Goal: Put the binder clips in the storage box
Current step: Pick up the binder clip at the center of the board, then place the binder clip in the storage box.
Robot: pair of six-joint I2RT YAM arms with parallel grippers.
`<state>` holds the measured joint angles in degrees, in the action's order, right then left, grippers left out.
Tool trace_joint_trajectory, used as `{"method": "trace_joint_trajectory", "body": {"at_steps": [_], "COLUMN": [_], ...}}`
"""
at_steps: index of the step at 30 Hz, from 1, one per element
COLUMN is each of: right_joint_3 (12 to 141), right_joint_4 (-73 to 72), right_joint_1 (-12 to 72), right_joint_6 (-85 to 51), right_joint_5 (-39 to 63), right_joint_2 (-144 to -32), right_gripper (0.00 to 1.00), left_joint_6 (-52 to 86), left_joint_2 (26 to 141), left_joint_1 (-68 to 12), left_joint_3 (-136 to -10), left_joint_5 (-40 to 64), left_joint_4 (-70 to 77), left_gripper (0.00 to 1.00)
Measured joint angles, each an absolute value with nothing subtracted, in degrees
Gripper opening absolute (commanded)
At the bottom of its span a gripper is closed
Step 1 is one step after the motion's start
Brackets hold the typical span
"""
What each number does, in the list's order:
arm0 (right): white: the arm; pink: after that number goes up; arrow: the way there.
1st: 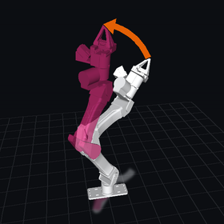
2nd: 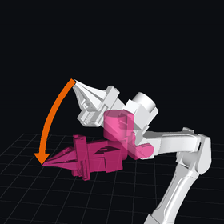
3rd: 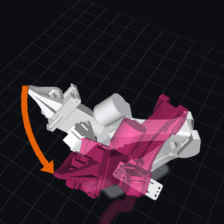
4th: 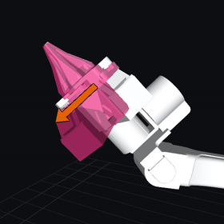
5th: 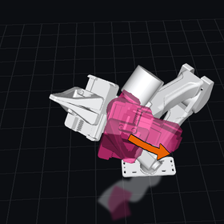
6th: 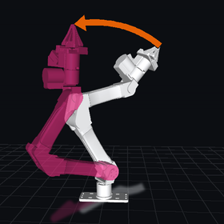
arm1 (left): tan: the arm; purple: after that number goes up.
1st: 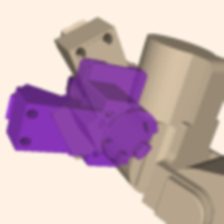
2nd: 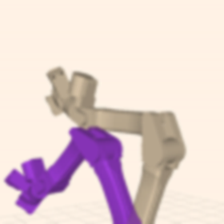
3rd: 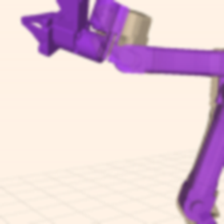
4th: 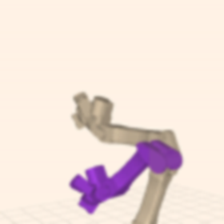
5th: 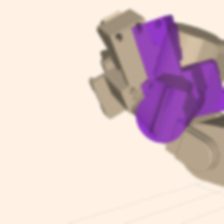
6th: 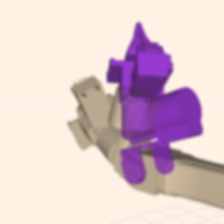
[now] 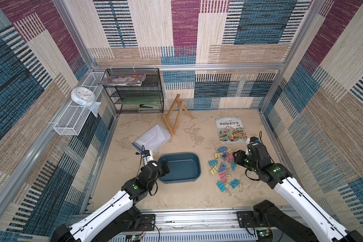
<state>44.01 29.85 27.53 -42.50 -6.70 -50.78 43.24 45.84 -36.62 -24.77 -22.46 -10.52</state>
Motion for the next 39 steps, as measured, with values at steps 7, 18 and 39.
{"method": "trace_joint_trajectory", "body": {"at_steps": [7,18,39], "right_joint_3": [52.34,74.28,87.9], "right_joint_4": [18.76,13.91,15.51], "right_joint_1": [47.88,55.66,56.42], "right_joint_6": [-50.43,-52.27,-50.83], "right_joint_5": [1.37,14.68,12.53], "right_joint_2": [-71.5,-108.12,-122.06], "right_gripper": [0.29,0.3,0.55], "left_joint_6": [42.94,42.65,42.65], "left_joint_2": [42.24,33.65,36.36], "left_joint_1": [-36.62,-36.62,-36.62], "left_joint_3": [-25.02,-23.66,-24.03], "left_joint_5": [-24.34,-28.1,-27.83], "left_joint_4": [-12.49,-18.0,-18.74], "left_gripper": [0.93,0.93,0.93]}}
